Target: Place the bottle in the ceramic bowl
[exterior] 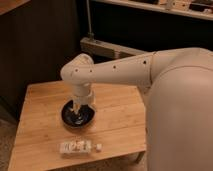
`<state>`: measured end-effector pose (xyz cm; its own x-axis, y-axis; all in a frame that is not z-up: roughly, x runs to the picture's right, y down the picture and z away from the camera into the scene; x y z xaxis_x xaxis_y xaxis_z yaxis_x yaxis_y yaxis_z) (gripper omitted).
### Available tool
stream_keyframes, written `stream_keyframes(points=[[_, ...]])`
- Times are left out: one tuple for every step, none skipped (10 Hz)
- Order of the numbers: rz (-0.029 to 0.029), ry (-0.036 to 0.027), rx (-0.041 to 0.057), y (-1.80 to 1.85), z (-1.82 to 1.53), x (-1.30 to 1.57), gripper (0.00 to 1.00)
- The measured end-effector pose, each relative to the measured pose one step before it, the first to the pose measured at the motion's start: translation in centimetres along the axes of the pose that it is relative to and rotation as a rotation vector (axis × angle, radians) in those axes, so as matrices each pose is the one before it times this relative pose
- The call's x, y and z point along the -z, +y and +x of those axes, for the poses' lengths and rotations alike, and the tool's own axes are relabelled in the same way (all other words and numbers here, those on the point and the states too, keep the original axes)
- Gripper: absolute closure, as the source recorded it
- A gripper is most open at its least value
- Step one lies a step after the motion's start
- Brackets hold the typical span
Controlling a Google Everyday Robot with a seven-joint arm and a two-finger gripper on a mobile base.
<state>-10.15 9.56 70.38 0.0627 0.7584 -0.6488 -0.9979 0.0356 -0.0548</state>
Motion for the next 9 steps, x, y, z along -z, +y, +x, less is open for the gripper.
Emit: stream_keyframes(points=[[-0.00605,-0.00684,0.01076,-0.024,0.144,-0.016,0.35],[-0.01597,-0.02795,0.04265,-0.151,0.443,0.042,0.35],[-0.02236,-0.03242,0.0638,-0.251,0.413,-0.17,0.35],[-0.01478,-0.01482,0.03453,0.296,0.272,-0.029,0.35],[-0.00305,-0.0044,0.01114,0.164,0.036,-0.015,0.35],[0.00036,-0.00047,0.00047,-0.001,-0.012,-0.002,0.35],[0.00026,-0.00027,-0.00072,-0.048,-0.003,0.006,0.35],[-0.00088,-0.00344,0.00625,0.04,-0.009,-0.022,0.35],[-0.00998,-0.01755,0.02346,0.034,-0.09,0.016,0.35]])
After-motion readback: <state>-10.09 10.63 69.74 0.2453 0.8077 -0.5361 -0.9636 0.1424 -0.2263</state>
